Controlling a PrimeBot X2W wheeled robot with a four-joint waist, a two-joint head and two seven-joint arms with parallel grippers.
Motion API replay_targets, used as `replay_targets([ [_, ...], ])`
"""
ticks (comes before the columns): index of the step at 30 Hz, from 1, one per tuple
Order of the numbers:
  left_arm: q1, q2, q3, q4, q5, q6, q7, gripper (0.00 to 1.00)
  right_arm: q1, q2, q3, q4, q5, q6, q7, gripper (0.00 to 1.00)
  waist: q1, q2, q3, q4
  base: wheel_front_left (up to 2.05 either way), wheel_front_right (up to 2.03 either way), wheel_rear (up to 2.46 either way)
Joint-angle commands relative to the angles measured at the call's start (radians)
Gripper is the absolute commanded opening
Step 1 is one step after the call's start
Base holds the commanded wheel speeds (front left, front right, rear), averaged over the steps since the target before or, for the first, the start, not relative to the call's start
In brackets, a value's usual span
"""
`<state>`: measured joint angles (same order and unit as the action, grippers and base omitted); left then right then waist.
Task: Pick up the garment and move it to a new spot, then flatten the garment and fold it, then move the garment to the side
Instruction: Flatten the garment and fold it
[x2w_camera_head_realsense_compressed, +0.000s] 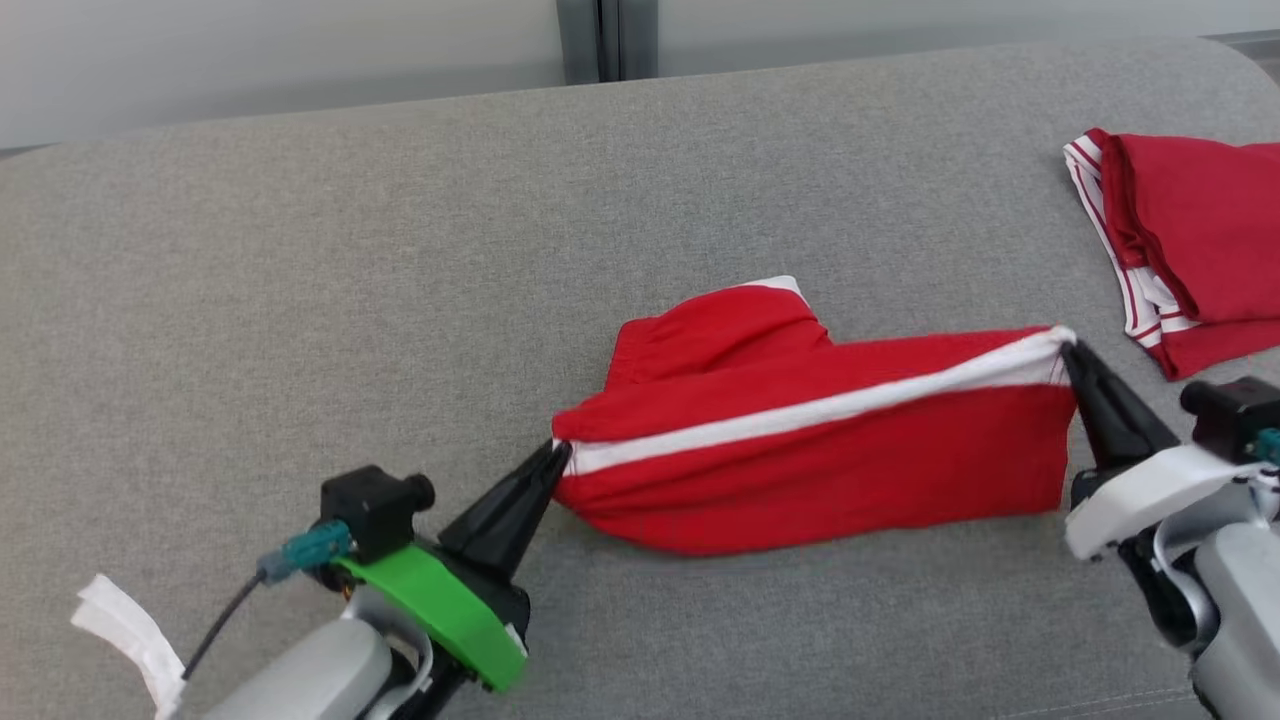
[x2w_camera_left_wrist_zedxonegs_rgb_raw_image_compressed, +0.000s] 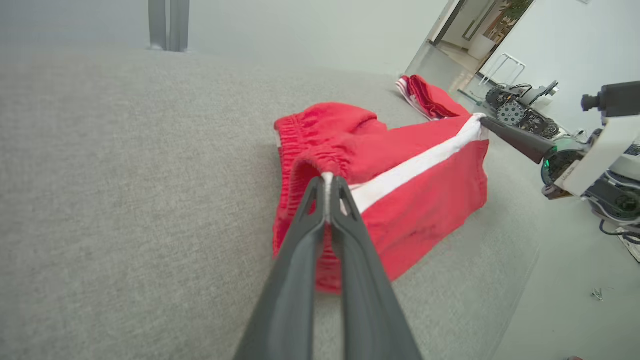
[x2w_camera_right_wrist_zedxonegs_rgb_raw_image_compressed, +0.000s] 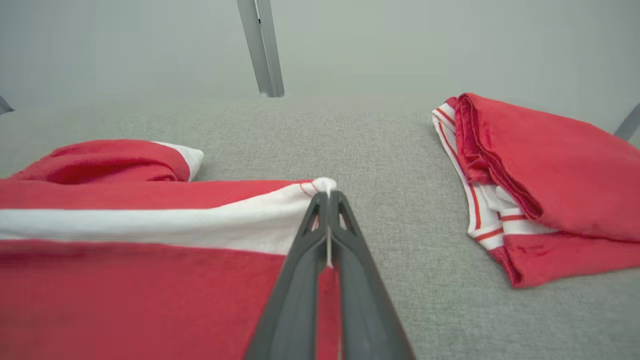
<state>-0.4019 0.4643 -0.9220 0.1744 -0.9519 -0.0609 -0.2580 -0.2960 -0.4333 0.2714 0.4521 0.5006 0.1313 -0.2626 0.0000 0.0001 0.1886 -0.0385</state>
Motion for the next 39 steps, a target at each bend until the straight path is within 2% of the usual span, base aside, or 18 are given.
replay_targets([
  [1, -0.042, 0.010, 0.028, -0.013, 0.009, -0.011, -0.009, 0.00, -0.033, -0.005, -0.028, -0.037, -0.004, -0.001, -0.003, 0.00, 0.0000, -0.0001, 0.015, -0.005, 0.00, 0.00, 0.00],
  [7, -0.248, 0.037, 0.108, -0.068, 0.021, -0.045, 0.024, 0.00, -0.179, -0.040, -0.116, -0.172, -0.011, -0.001, -0.003, 0.00, 0.0000, -0.0001, 0.110, -0.028, 0.00, 0.00, 0.00],
  [9, -0.369, 0.049, 0.122, -0.075, 0.060, -0.053, 0.048, 0.00, -0.269, -0.058, -0.116, -0.203, -0.013, -0.001, -0.003, 0.00, 0.0000, -0.0001, 0.155, -0.034, 0.00, 0.00, 0.00],
  [12, -0.543, 0.033, 0.127, -0.051, 0.091, -0.062, 0.086, 0.00, -0.419, -0.085, -0.096, -0.210, -0.001, -0.001, -0.003, 0.00, 0.0000, -0.0001, 0.218, -0.048, 0.00, 0.00, 0.00],
  [16, -0.800, -0.021, 0.114, 0.038, 0.113, -0.069, 0.120, 0.00, -0.649, -0.115, -0.084, -0.170, -0.002, -0.001, -0.003, 0.00, 0.0000, -0.0001, 0.295, -0.071, 0.00, 0.00, 0.00],
  [20, -1.033, -0.091, 0.095, 0.145, 0.125, -0.070, 0.053, 0.00, -0.842, -0.143, -0.094, -0.137, -0.032, -0.001, -0.003, 0.00, 0.0000, -0.0001, 0.349, -0.085, 0.00, 0.00, 0.00],
  [24, -1.159, -0.140, 0.139, 0.231, 0.149, -0.070, -0.002, 0.00, -0.944, -0.156, -0.128, -0.152, -0.066, -0.001, -0.003, 0.00, 0.0000, -0.0001, 0.374, -0.099, 0.00, 0.00, 0.00],
  [27, -1.133, -0.163, 0.204, 0.214, 0.171, -0.070, -0.007, 0.00, -0.946, -0.151, -0.157, -0.180, -0.079, -0.001, -0.003, 0.00, 0.0000, -0.0001, 0.381, -0.104, 0.00, 0.00, 0.00],
  [31, -0.992, -0.141, 0.218, 0.168, 0.189, -0.070, -0.005, 0.00, -0.851, -0.145, -0.157, -0.228, -0.080, -0.001, -0.003, 0.00, 0.0000, -0.0001, 0.374, -0.101, 0.00, 0.00, 0.00],
  [39, -0.503, -0.094, 0.251, 0.031, 0.192, -0.069, -0.006, 0.00, -0.451, -0.084, -0.220, -0.362, -0.057, -0.001, -0.003, 0.00, 0.0000, -0.0001, 0.287, -0.083, 0.00, 0.00, 0.00],
])
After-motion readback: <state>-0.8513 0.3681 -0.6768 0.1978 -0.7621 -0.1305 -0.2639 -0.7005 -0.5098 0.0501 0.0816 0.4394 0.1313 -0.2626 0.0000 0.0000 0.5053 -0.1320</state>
